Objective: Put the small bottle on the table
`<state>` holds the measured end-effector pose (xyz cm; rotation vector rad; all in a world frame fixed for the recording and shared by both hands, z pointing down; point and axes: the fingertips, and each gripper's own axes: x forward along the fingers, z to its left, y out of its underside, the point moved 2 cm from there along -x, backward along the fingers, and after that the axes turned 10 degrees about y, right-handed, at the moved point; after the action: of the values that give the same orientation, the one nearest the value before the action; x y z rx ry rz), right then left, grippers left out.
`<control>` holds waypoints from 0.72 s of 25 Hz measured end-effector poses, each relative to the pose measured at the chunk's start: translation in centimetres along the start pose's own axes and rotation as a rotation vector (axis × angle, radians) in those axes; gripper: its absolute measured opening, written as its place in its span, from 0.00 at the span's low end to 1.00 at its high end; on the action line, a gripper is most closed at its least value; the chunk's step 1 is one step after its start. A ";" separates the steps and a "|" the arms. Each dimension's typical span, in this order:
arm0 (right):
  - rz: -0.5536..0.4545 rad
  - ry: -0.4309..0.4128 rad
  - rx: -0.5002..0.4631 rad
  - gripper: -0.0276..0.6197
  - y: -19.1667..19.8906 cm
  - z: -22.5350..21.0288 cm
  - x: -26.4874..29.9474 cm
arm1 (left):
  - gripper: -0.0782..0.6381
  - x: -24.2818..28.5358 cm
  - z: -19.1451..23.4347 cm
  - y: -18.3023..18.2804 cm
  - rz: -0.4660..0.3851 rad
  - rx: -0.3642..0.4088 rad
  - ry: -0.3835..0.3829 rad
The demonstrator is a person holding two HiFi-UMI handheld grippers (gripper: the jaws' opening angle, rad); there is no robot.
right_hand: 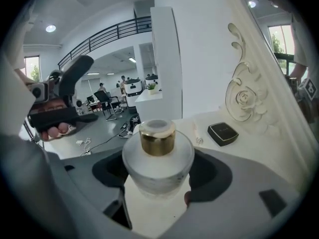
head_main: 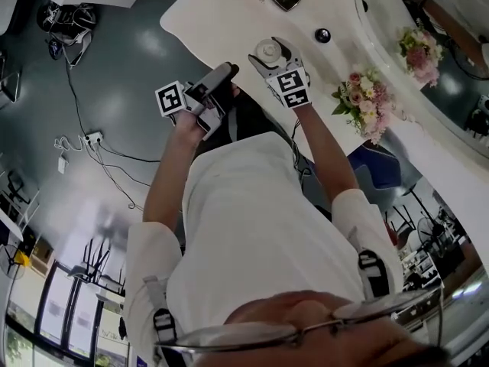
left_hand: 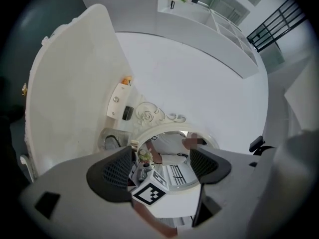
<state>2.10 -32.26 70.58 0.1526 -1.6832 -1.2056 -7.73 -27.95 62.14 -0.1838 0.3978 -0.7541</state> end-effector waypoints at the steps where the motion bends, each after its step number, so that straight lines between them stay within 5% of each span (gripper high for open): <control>1: 0.006 0.001 0.004 0.57 0.5 -0.2 0.6 | 0.62 -0.2 0.2 0.0 -0.010 -0.001 -0.004; 18: 0.094 -0.003 0.006 0.57 7.2 -1.4 6.6 | 0.62 -1.9 2.6 0.9 -0.089 -0.001 -0.047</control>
<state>3.09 -33.52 80.34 0.0747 -1.6787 -1.1311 -7.38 -25.93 64.79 -0.2205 0.3473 -0.8354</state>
